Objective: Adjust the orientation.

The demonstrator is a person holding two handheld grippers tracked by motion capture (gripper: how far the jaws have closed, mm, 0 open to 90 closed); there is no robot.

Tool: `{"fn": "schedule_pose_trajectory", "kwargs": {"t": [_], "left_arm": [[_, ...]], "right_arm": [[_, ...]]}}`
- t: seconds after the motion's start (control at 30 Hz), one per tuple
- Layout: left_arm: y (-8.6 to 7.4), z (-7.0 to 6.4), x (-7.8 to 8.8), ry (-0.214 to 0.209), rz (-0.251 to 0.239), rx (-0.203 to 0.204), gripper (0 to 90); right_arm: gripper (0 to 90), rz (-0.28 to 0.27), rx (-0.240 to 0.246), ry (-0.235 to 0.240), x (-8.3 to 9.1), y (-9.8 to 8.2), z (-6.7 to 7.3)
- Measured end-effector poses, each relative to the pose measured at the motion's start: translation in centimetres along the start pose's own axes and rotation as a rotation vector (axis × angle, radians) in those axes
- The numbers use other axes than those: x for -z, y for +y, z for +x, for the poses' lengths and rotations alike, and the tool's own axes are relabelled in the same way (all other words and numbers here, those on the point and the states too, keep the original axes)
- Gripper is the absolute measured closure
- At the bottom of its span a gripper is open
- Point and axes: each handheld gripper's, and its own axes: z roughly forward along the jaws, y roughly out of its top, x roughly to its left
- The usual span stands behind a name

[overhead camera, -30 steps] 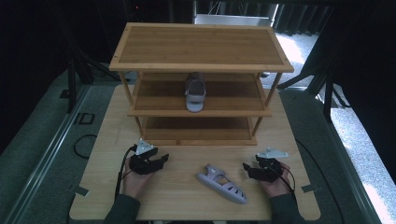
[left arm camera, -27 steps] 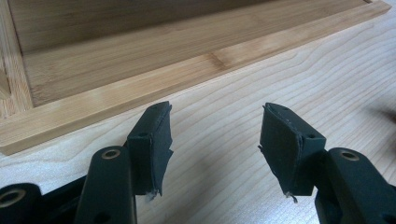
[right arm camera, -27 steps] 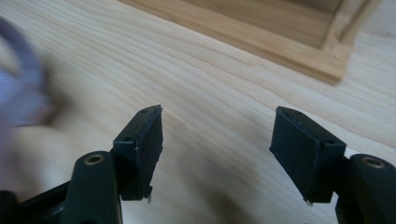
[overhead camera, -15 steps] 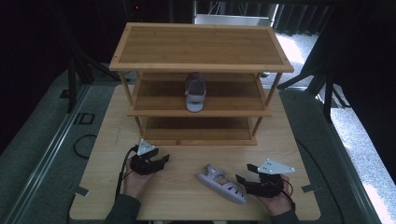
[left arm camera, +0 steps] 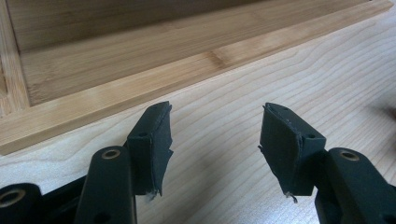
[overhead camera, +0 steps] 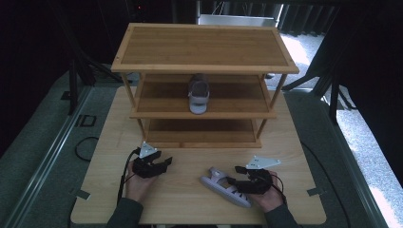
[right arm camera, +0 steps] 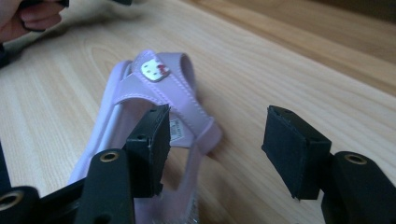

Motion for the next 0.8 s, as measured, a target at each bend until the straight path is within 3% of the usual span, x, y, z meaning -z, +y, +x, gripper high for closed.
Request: {"fn": "schedule_pose_trajectory", "kwargs": {"t": [0.23, 0.3, 0.43, 0.53, 0.57, 0.6, 0.63, 0.7, 0.73, 0.77, 0.8], "left_arm": [[0.0, 0.0, 0.1, 0.001, -0.003, -0.001, 44.0], [0.0, 0.0, 0.0, 0.002, -0.001, -0.001, 44.0], [0.0, 0.0, 0.0, 0.002, -0.003, -0.001, 44.1], [0.0, 0.0, 0.1, 0.003, -0.004, 0.0, 44.1], [0.1, 0.0, 0.1, 0.002, -0.004, -0.001, 44.1], [0.1, 0.0, 0.1, 0.002, -0.005, -0.001, 44.1], [0.1, 0.0, 0.1, 0.002, -0.005, -0.001, 44.1], [0.1, 0.0, 0.1, 0.002, -0.006, -0.001, 44.1], [0.1, 0.0, 0.1, 0.002, -0.007, -0.001, 44.1], [0.1, 0.1, 0.2, 0.003, -0.008, -0.002, 44.1], [0.1, 0.1, 0.2, 0.004, -0.007, -0.001, 44.1]], "right_arm": [[40.7, 0.045, -0.009, 0.045, -1.1, 0.3, -0.3], [41.2, 0.061, -0.04, 0.079, -1.3, 0.4, -0.8], [40.9, 0.062, -0.037, 0.096, -1.3, 0.4, -0.8], [39.4, 0.079, -0.037, 0.148, -1.5, 0.4, -0.8], [39.4, 0.079, -0.037, 0.148, -1.5, 0.4, -0.8], [39.4, 0.127, -0.019, 0.119, -2.1, 0.5, -0.6], [39.4, 0.127, -0.019, 0.119, -2.1, 0.5, -0.6], [47.2, 0.141, -0.03, 0.147, -2.7, 0.5, -0.6], [47.2, 0.141, -0.03, 0.147, -2.7, 0.5, -0.6], [57.5, 0.138, -0.014, 0.12, -2.4, 0.7, -0.7], [57.5, 0.138, -0.014, 0.12, -2.4, 0.7, -0.7]]}}
